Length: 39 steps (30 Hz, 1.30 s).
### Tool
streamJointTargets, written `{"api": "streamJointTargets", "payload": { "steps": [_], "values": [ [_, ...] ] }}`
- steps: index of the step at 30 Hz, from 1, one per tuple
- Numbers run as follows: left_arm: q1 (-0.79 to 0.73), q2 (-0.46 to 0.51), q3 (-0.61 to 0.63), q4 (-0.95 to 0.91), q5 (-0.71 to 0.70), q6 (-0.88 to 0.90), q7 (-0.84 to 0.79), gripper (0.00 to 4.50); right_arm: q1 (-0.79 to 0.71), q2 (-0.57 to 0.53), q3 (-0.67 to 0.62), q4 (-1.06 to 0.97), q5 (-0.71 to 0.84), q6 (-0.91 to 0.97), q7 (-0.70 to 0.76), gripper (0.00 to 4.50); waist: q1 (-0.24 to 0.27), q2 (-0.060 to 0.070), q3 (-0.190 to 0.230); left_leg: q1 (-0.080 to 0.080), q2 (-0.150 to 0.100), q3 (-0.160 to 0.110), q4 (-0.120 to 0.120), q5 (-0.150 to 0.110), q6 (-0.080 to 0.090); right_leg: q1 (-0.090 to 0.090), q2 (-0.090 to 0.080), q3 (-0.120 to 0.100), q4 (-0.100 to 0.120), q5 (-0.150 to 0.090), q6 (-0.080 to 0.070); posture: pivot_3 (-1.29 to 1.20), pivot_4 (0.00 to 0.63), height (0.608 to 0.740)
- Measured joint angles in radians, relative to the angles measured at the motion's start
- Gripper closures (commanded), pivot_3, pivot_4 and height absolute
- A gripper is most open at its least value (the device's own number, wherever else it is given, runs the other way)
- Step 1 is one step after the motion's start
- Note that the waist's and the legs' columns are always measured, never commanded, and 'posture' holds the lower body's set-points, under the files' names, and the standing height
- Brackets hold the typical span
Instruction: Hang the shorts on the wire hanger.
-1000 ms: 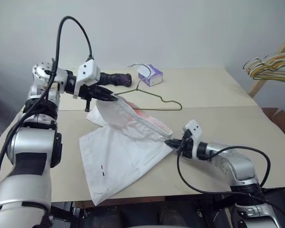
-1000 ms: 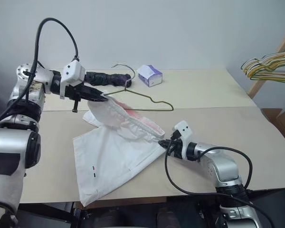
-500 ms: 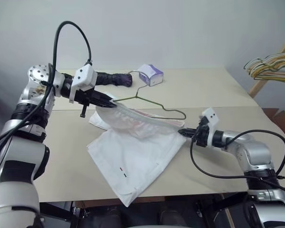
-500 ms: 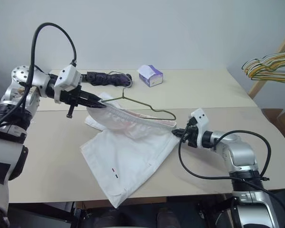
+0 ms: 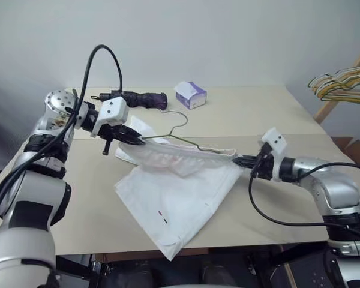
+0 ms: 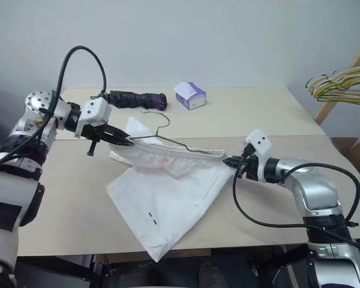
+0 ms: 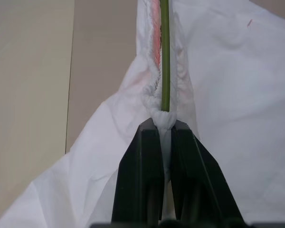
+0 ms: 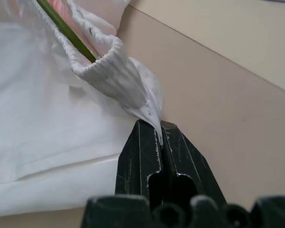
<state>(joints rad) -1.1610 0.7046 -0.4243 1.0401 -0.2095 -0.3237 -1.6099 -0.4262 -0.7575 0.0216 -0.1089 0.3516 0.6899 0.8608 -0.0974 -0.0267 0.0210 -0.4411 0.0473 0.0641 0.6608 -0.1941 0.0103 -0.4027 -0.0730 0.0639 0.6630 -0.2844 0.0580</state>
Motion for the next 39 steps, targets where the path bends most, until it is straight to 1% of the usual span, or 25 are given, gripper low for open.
{"api": "streamJointTargets", "payload": {
  "steps": [3,5,7,9,11,14,17,19,22,30,33,37,39],
  "values": [
    [-0.003,-0.022,0.031,0.020,0.061,-0.008,0.031,4.50,-0.063,-0.087,0.062,-0.096,-0.060,-0.010,0.030,4.45,-0.001,0.000,0.000,0.000,0.000,0.000,0.000,0.000,0.000,-0.001,0.000,0.000,0.000,0.000,0.000,-0.12,0.000,0.740],
    [-0.007,-0.033,0.040,0.025,0.105,-0.026,0.066,4.50,-0.133,-0.121,0.104,-0.147,-0.099,-0.008,0.042,4.45,-0.004,0.000,0.000,0.000,0.000,0.000,0.000,0.000,0.000,-0.001,0.000,0.000,0.000,0.000,0.000,-0.12,0.000,0.740],
    [-0.011,-0.041,0.052,0.031,0.132,-0.034,0.086,4.50,-0.183,-0.131,0.138,-0.179,-0.122,-0.006,0.052,4.45,-0.004,0.000,0.000,0.000,0.001,0.000,0.000,0.000,0.000,-0.001,0.001,0.000,0.000,0.000,0.000,-0.12,0.000,0.740],
    [-0.013,-0.050,0.077,0.037,0.149,-0.041,0.109,4.50,-0.271,-0.137,0.193,-0.206,-0.146,0.024,0.065,4.45,-0.004,0.000,0.000,0.000,0.001,0.001,0.000,0.000,0.000,-0.002,0.000,0.001,0.001,0.000,0.000,-0.12,0.000,0.740],
    [-0.019,-0.065,0.096,0.036,0.151,-0.043,0.110,4.50,-0.339,-0.132,0.220,-0.220,-0.163,0.047,0.067,4.45,-0.003,0.000,0.000,0.000,0.001,0.001,0.000,0.000,0.000,-0.002,0.000,0.001,0.001,0.000,0.000,-0.12,0.000,0.740],
    [-0.023,-0.082,0.135,0.029,0.147,-0.038,0.095,4.50,-0.439,-0.138,0.315,-0.230,-0.243,0.075,0.078,4.45,0.000,0.000,0.000,0.000,0.000,0.001,0.000,0.000,0.000,-0.002,-0.001,0.000,0.000,0.000,0.000,-0.12,0.000,0.740],
    [-0.023,-0.085,0.167,0.018,0.147,-0.036,0.075,4.50,-0.459,-0.144,0.393,-0.227,-0.299,0.096,0.099,4.45,-0.001,0.000,0.000,-0.001,0.000,0.002,0.000,0.000,0.000,-0.002,-0.001,0.000,0.000,0.000,0.000,-0.12,0.000,0.740],
    [-0.023,-0.087,0.177,0.006,0.147,-0.036,0.068,4.50,-0.467,-0.134,0.409,-0.210,-0.311,0.134,0.101,4.45,-0.001,0.000,0.000,-0.001,0.000,0.002,0.000,0.000,0.000,-0.002,-0.001,0.000,0.001,0.000,0.000,-0.11,0.000,0.740],
    [-0.022,-0.096,0.207,-0.007,0.146,-0.018,0.063,4.50,-0.485,-0.148,0.447,-0.203,-0.353,0.149,0.124,4.45,-0.002,0.000,0.000,-0.001,0.000,0.002,0.000,0.000,0.000,-0.002,-0.001,0.000,0.001,0.000,0.000,-0.11,0.000,0.740],
    [-0.002,-0.102,0.211,-0.021,0.173,-0.010,0.075,4.50,-0.482,-0.137,0.456,-0.222,-0.367,0.147,0.165,4.45,-0.004,0.000,0.000,-0.001,0.000,0.002,0.000,0.000,0.000,-0.002,-0.001,0.000,0.001,0.000,0.000,-0.12,0.000,0.740],
    [-0.001,-0.114,0.212,-0.021,0.173,-0.010,0.078,4.50,-0.462,-0.126,0.437,-0.222,-0.364,0.113,0.169,3.80,-0.003,0.000,0.000,-0.001,0.000,0.002,0.000,0.000,0.000,-0.002,-0.001,0.000,0.001,0.000,0.000,-0.13,0.000,0.740],
    [0.002,-0.121,0.233,-0.022,0.168,-0.010,0.067,4.50,-0.416,-0.102,0.386,-0.190,-0.326,0.025,0.182,2.51,-0.005,0.000,0.000,-0.001,0.000,0.002,0.000,0.000,0.000,-0.002,-0.001,0.000,0.001,0.000,0.000,-0.13,0.000,0.740],
    [0.002,-0.121,0.247,-0.026,0.164,-0.009,0.052,4.50,-0.390,-0.078,0.366,-0.137,-0.324,-0.026,0.176,2.51,-0.007,0.000,0.000,0.000,0.000,0.001,0.000,0.000,0.000,-0.001,-0.001,0.000,0.001,0.000,0.000,-0.12,0.000,0.740]
  ]
}}
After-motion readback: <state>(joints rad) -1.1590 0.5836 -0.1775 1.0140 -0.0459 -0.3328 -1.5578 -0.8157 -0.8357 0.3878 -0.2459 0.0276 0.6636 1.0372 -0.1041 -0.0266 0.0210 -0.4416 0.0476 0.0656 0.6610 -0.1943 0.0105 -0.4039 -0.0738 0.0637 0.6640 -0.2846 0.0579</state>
